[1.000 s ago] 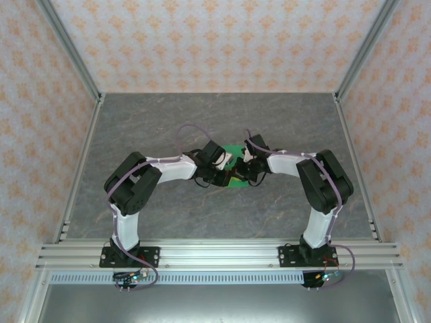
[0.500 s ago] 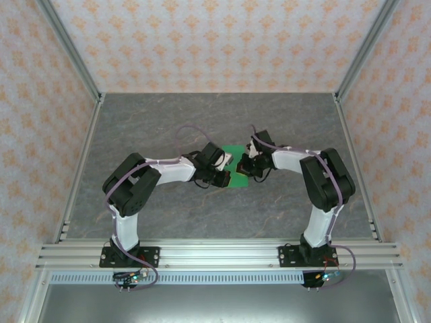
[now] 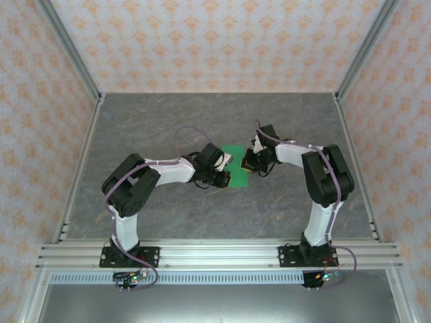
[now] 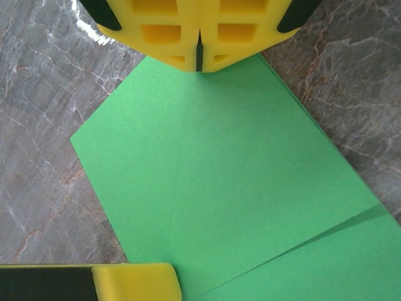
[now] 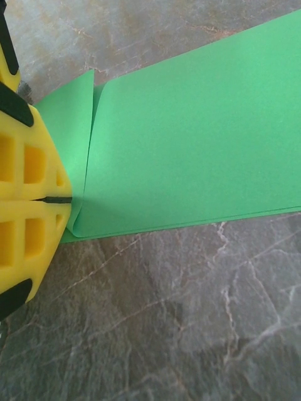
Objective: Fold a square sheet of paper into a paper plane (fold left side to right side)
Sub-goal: Fold the triangle a second time at the center of the table, then turn over the paper at the center of the table.
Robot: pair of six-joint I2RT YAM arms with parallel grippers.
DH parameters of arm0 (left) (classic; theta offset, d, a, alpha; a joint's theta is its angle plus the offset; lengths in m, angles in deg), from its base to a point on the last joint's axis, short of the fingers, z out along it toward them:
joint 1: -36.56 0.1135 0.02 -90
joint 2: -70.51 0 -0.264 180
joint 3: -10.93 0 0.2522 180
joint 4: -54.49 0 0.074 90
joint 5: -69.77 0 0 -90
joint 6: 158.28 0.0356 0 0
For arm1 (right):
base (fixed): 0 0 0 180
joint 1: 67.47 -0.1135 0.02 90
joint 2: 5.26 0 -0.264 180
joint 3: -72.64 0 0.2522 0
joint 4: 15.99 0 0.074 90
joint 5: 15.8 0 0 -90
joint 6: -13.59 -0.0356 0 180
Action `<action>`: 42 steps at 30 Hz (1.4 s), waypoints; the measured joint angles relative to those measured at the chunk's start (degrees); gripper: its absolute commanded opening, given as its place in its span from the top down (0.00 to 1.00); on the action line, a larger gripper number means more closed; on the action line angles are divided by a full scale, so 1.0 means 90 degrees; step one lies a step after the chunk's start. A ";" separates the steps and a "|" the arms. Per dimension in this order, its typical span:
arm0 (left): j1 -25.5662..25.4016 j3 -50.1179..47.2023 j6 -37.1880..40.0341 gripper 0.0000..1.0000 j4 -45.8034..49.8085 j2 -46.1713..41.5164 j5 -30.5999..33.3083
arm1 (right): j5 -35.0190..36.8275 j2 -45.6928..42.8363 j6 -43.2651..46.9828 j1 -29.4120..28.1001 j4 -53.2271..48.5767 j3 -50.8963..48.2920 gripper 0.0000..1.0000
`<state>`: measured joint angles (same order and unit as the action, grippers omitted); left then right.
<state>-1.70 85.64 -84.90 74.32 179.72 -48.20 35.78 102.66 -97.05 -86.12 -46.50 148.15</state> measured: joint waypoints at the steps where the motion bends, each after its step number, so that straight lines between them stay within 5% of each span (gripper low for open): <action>1: 0.0000 -0.0007 0.0000 0.94 -0.0015 0.0000 0.0000 | -0.0010 0.0005 0.0019 0.0005 -0.0012 0.0010 0.98; 25: 0.0032 -0.0981 -0.0005 0.91 -0.0197 -0.0772 -0.0039 | -0.1299 0.0333 -0.0092 0.0670 0.0631 -0.0121 0.94; 33: 0.0583 -0.1183 -0.0301 0.65 0.0301 -0.1445 -0.0231 | -0.1379 0.0321 -0.0151 0.0707 0.0865 -0.0136 0.86; 42: 0.0840 -0.0289 -0.0872 0.48 -0.0134 -0.1008 -0.0498 | -0.0770 -0.0899 0.0029 0.0731 0.0595 -0.0187 0.54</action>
<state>5.86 83.04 -92.75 73.12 170.65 -52.68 28.85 94.57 -96.79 -79.54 -41.15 146.47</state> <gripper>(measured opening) 0.510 0.402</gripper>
